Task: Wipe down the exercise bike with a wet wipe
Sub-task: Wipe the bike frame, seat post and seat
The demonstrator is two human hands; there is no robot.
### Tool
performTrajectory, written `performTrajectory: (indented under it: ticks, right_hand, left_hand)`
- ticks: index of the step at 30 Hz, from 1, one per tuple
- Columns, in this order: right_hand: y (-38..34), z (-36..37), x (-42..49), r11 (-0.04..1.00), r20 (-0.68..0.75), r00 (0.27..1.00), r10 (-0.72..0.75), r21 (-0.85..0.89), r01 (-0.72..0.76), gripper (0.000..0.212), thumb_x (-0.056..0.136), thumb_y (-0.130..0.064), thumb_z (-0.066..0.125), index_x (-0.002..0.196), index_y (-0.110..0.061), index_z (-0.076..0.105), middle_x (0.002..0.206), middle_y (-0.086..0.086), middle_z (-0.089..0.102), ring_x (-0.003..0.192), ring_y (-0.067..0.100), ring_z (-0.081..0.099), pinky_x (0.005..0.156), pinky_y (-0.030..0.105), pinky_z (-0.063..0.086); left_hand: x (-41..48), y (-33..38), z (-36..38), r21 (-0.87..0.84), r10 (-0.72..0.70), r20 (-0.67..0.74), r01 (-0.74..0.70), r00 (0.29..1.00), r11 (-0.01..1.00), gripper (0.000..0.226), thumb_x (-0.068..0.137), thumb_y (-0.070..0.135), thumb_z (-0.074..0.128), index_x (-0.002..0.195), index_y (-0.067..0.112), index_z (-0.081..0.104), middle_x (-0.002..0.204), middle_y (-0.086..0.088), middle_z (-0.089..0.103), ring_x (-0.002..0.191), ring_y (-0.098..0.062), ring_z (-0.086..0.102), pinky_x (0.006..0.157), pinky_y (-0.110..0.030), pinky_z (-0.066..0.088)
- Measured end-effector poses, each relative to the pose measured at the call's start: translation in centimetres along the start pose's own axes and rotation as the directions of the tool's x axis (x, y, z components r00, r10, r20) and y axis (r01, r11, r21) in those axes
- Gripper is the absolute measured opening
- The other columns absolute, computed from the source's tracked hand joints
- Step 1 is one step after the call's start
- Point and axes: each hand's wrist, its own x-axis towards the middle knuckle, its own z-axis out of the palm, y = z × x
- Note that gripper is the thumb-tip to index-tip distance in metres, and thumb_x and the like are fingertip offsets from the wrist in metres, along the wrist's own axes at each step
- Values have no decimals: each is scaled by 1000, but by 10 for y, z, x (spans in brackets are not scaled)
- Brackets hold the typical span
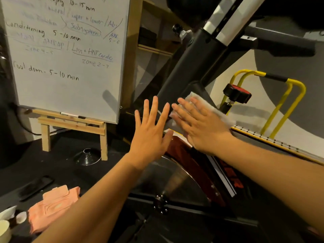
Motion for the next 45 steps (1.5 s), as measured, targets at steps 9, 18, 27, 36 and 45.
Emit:
performTrajectory:
  ticks: [9, 18, 27, 36, 45]
  right_hand:
    - [-4, 14, -33, 970, -17, 976, -217, 104, 218, 67, 96, -52, 34, 151, -14, 26, 158, 11, 9, 148, 32, -2, 117, 51, -16]
    - [-28, 17, -44, 992, 25, 1000, -19, 121, 16, 76, 98, -55, 17, 152, -10, -12, 155, 18, -25, 141, 38, -29, 112, 52, -24]
    - [-9, 9, -74, 958, 109, 990, 90, 263, -116, 62, 101, -48, 18, 145, -15, -9, 148, 12, -36, 139, 32, -36, 115, 56, -18]
    - [2, 5, -214, 751, 453, 806, 380, 357, -555, 82, 88, -58, 46, 148, -4, 32, 134, 22, 51, 112, 36, 54, 97, 45, 44]
    - [-2, -9, -195, 625, 487, 742, 461, 416, -661, 87, 83, -71, 30, 144, -9, 39, 143, 16, 45, 131, 32, 38, 110, 43, 29]
  left_hand:
    - [68, 5, -23, -121, 320, -54, -324, 946, 938, 59, 101, 21, 34, 156, 13, 15, 165, -9, 0, 152, -26, -9, 124, -49, 5]
    - [70, -13, -44, -165, 375, 90, -357, 923, 919, 56, 104, 36, 32, 156, 16, 22, 166, -1, 2, 152, -13, -6, 124, -38, 10]
    - [44, 56, -37, 34, 561, 25, -561, 828, 827, 63, 103, 38, 33, 157, 10, 14, 165, -10, 3, 153, -26, -4, 122, -56, 6]
    - [13, 116, -5, -93, 756, 37, -751, 653, 653, 66, 96, 25, 49, 153, 3, 25, 162, -16, 14, 152, -29, 7, 123, -51, 10]
    - [35, 214, 17, -353, 680, 112, -611, 725, 709, 63, 97, 30, 25, 156, 14, 14, 165, -10, 6, 153, -22, 0, 123, -50, 5]
